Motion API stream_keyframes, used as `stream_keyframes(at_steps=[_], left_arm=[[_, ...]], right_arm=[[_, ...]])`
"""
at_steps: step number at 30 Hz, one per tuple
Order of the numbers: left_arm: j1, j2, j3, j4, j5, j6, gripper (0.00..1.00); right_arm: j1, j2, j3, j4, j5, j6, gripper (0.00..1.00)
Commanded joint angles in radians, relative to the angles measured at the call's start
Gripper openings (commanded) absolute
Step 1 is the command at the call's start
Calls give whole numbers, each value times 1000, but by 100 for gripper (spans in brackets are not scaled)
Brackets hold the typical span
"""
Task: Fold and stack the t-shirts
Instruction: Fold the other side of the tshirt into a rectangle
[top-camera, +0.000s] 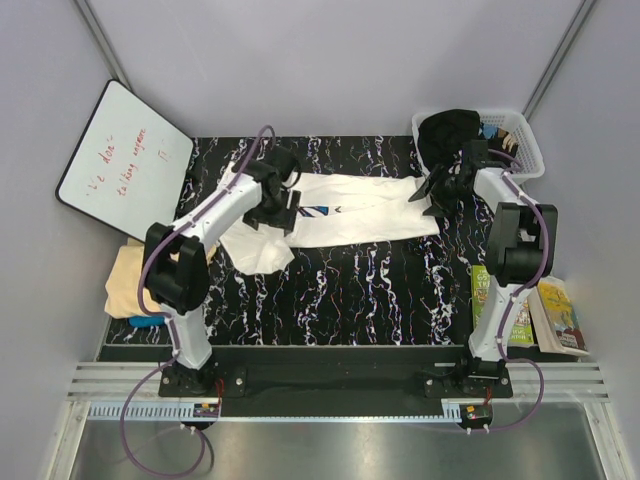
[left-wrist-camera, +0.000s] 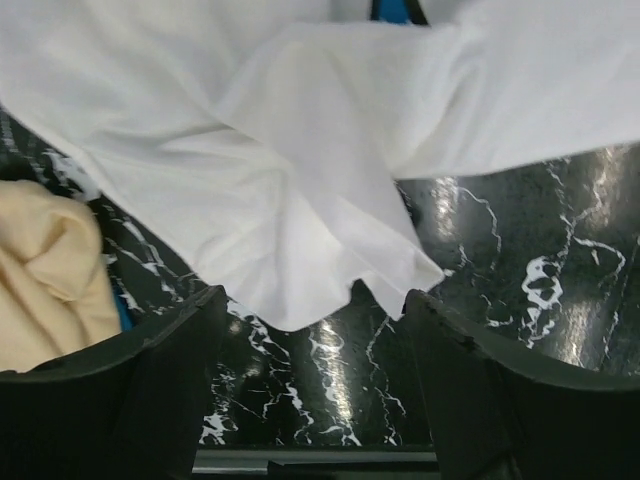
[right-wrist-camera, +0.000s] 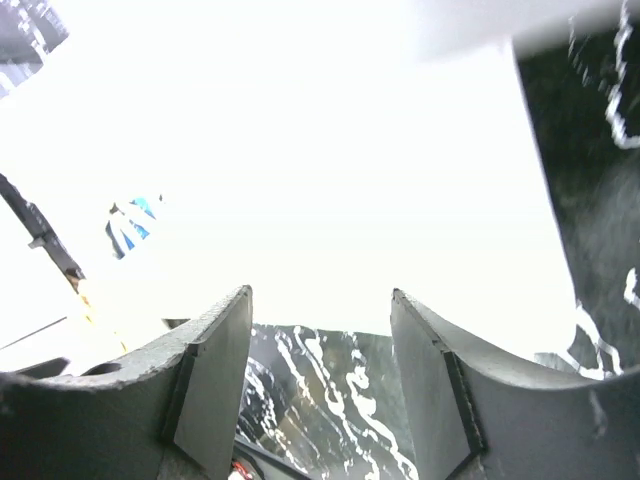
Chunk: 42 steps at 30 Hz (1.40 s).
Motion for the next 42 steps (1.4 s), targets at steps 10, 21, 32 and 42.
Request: stream_keyframes(at_steps=[10, 21, 32, 42], left_arm=[[-108, 137, -139, 114, 88, -75, 73], [-92, 53, -127, -42, -143, -87, 0], [18, 137, 71, -231, -415, -43, 0], [90, 427, 543, -228, -620, 98, 0]], right_arm=[[8, -109, -45, 22, -71, -12, 64], [8, -115, -40, 20, -89, -14, 64], [8, -109, -40, 8, -104, -27, 64], [8, -108, -8, -52, -81, -52, 64]])
